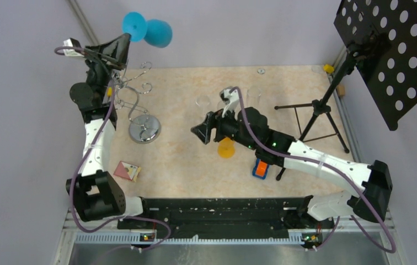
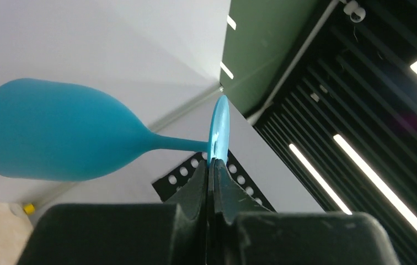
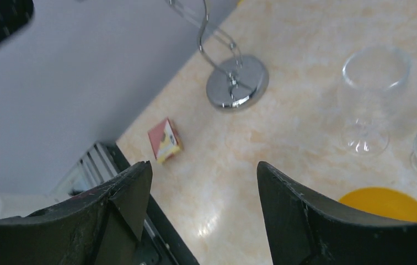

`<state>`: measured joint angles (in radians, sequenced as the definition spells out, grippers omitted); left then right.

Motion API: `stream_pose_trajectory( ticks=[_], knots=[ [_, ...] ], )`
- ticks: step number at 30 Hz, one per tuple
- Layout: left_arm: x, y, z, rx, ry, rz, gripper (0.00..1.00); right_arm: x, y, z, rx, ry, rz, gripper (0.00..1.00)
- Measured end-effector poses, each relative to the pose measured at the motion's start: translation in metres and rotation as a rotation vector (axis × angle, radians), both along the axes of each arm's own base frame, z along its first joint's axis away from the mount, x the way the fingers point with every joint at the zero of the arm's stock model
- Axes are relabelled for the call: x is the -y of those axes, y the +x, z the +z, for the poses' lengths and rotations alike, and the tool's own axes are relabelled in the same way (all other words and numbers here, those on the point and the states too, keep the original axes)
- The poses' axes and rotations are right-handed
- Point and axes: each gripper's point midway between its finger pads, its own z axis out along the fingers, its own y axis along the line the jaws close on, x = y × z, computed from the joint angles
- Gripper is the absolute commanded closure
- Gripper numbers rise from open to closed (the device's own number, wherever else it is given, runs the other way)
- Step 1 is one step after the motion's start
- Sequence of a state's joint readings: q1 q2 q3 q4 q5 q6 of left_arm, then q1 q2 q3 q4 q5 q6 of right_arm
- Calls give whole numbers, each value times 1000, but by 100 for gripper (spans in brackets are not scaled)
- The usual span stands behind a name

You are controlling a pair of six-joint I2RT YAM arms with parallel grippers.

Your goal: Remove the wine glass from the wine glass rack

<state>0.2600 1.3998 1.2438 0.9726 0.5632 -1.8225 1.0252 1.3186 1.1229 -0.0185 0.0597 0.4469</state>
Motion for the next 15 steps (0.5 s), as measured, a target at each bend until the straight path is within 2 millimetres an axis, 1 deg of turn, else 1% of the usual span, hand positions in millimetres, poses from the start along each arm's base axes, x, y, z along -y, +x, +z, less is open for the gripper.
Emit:
stream_pose_trajectory(
  ticks=[1,2,5,6,7,10,15],
  knots=[
    [13,-10,-1,-7,-11,-35,100,2,2,14,17,43,-24,27],
    [21,-18,-2,-12,-15,-58,100,5,5,26,32,80,-47,26],
    [47,-51,-1,-25,-35,-126,100,17,13,68,83,217,-132,22],
    [48,-54,0,-22,-35,-130,100,22,15,79,97,257,-156,21],
    [53,-64,3,-19,-43,-145,100,28,17,91,113,307,-179,20],
    [62,-89,10,-17,-70,-192,100,45,23,118,139,437,-219,20],
    [75,-119,15,-47,-93,-267,100,76,56,152,134,642,-231,20]
  ],
)
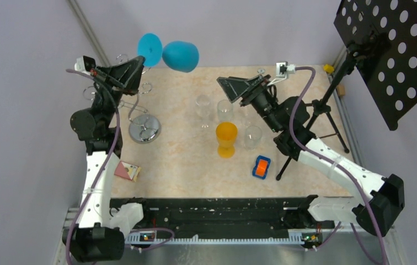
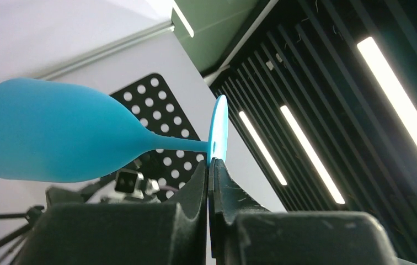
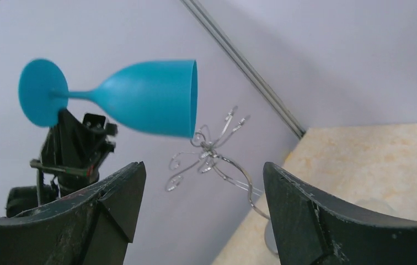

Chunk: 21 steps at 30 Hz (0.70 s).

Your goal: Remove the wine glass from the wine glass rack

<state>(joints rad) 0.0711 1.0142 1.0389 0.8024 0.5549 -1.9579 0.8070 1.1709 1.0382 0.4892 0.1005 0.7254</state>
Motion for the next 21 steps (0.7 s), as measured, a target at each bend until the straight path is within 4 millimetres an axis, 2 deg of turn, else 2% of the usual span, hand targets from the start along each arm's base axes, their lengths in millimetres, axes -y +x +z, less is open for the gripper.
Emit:
stream_pose_trajectory(
  ticks=[3,8,12,14,15,17,21],
  knots=[
    [8,-17,2,-24,0,-37,100,4,6,15,45,69,60,20],
    [15,-38,3,-57,3,-92,100,-23,-13,23,109,90,255,20],
    [20,-48,0,-98,10,-127,100,-38,-26,33,157,135,389,24],
    [22,-53,-2,-121,17,-133,100,-43,-35,37,188,173,463,29],
    [22,-56,-3,-131,18,-134,100,-45,-39,38,199,188,495,32],
    [23,-64,-3,-137,21,-132,100,-47,-47,40,223,219,557,46],
    [23,-73,-2,-135,25,-133,100,-50,-61,47,271,274,667,82]
  ],
)
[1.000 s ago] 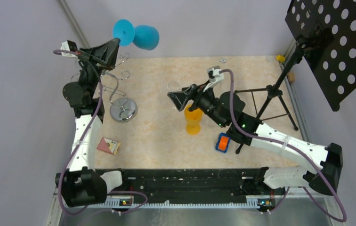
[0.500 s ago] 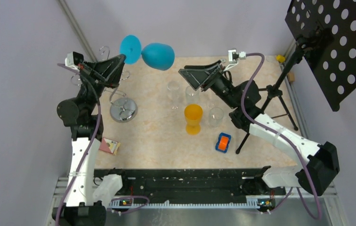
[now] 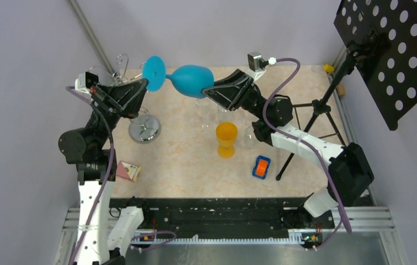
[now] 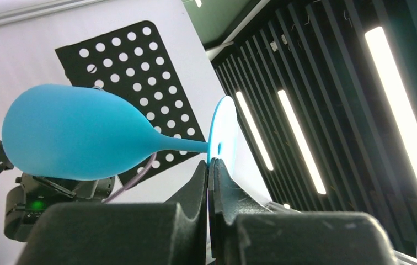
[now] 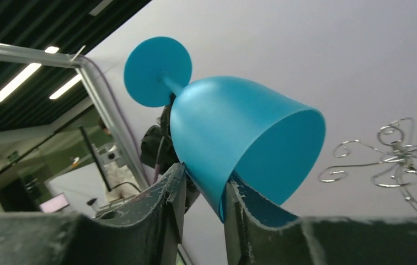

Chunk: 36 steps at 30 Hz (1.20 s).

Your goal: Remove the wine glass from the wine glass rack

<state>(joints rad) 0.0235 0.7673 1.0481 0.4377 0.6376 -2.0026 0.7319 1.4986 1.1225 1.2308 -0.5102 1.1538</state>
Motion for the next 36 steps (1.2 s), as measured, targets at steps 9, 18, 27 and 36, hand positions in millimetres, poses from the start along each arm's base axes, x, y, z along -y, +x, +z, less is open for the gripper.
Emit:
stream_pose_trajectory(
  ticks=[9,18,27,36],
  knots=[
    [-1,19,-14,-2,84,89,29,14,-18,20,53,74,32,100],
    [4,28,-44,107,479,271,14,33,33,-16,-159,-124,-380,100],
    [-10,50,-105,33,855,365,12,12,47,-86,-224,-577,-619,100],
    [-28,55,-134,-23,1043,419,12,-17,27,-147,-134,-991,-555,100]
  ],
)
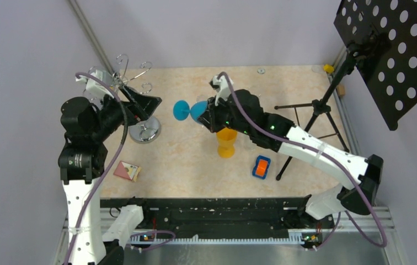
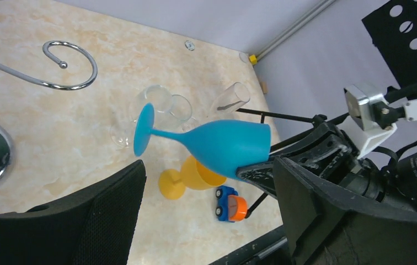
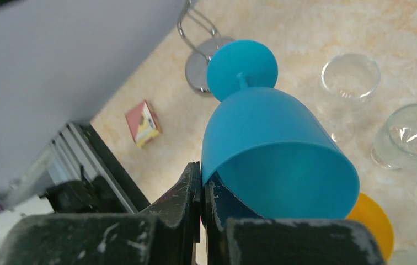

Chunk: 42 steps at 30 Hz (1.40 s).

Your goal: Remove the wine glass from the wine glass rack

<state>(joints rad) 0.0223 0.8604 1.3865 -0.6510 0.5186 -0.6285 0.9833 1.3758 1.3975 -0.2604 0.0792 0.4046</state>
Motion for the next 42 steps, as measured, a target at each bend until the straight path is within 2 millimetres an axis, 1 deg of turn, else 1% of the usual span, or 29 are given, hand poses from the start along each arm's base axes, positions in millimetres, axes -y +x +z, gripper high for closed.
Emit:
stream_pose_trajectory(
  ticks=[3,6,13,17,19,22,25,28,33,37,42],
  knots=[
    [-2,-4,-3,6,58,-4,12,-9,-7,-24,-31,-129,45,100],
    [-7,-7,-7,7,125,1,11,-17,-7,-49,-63,-263,72,100],
    [-34,-8,-26,-22,249,129,12,-32,0,-110,-145,-525,93,100],
    [-49,-9,-35,-47,299,205,13,-34,3,-140,-181,-646,115,98],
    [-55,-9,-37,-54,316,231,13,-28,1,-156,-204,-709,126,96],
    [-59,-9,-40,-62,329,253,12,-21,-2,-172,-233,-769,139,94],
    [-62,-8,-41,-65,335,266,13,-19,-3,-180,-251,-809,148,93],
    [-62,-8,-41,-65,336,267,12,-24,0,-183,-252,-823,155,88],
    [-62,-8,-43,-69,337,268,12,-32,4,-186,-247,-833,169,74],
    [-65,-7,-44,-74,342,280,11,-33,3,-190,-250,-845,183,63],
    [-65,-7,-48,-93,345,277,11,-38,6,-185,-233,-828,186,48]
  ],
)
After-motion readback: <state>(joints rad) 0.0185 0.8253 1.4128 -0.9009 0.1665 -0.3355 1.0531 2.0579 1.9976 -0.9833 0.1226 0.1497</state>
